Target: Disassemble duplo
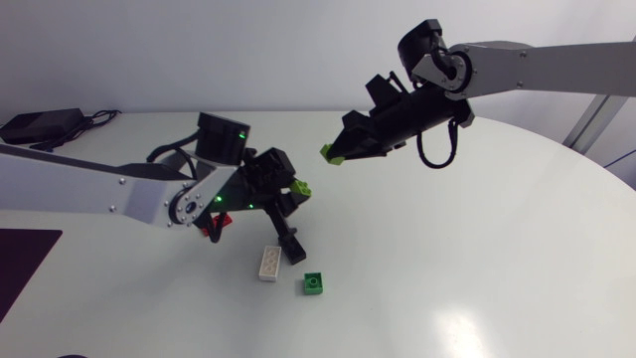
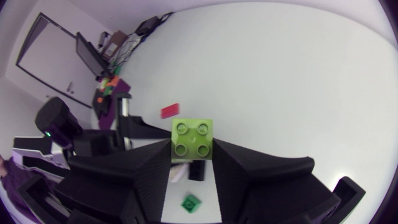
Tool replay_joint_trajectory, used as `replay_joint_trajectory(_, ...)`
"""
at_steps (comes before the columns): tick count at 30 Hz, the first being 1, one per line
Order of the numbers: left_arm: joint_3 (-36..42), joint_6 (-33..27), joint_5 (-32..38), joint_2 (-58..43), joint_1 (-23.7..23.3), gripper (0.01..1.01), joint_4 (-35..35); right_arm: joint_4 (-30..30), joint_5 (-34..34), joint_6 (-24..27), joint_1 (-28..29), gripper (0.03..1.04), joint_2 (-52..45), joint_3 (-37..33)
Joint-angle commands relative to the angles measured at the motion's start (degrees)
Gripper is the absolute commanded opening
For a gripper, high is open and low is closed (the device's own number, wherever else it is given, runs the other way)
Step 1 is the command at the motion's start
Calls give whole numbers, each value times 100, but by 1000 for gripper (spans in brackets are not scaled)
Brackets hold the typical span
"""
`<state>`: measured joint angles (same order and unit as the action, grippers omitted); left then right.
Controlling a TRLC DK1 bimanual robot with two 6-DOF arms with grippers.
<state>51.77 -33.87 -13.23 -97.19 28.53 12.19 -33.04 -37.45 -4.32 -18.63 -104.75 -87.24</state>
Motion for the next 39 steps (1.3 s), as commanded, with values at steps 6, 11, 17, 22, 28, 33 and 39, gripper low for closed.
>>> replay_joint_trajectory(6, 431, 539, -303, -749, -1069, 300, -67, 447, 1065, 634, -53, 261, 227, 1016)
replay_joint_trajectory(11, 685, 548, -294, -1356, -964, 307, -419, 474, 1399, 766, -264, 266, 95, 1253)
replay_joint_trajectory(17, 773, 442, -30, -1769, -744, 325, -674, 579, 1539, 801, -475, 267, 16, 1500)
replay_joint_trajectory(22, 765, 407, 75, -1839, -770, 561, -691, 614, 1645, 810, -615, 269, -265, 1535)
replay_joint_trajectory(28, 773, 381, 102, -1619, -885, 934, -753, 746, 2049, 889, -853, 275, -608, 1517)
replay_joint_trajectory(33, 738, 390, 102, -1250, -1034, 980, -744, 860, 2462, 959, -1011, 285, -881, 1447)
replay_joint_trajectory(39, 677, 372, 102, -819, -1192, 980, -744, 1019, 2770, 1021, -1046, 366, -1171, 1403)
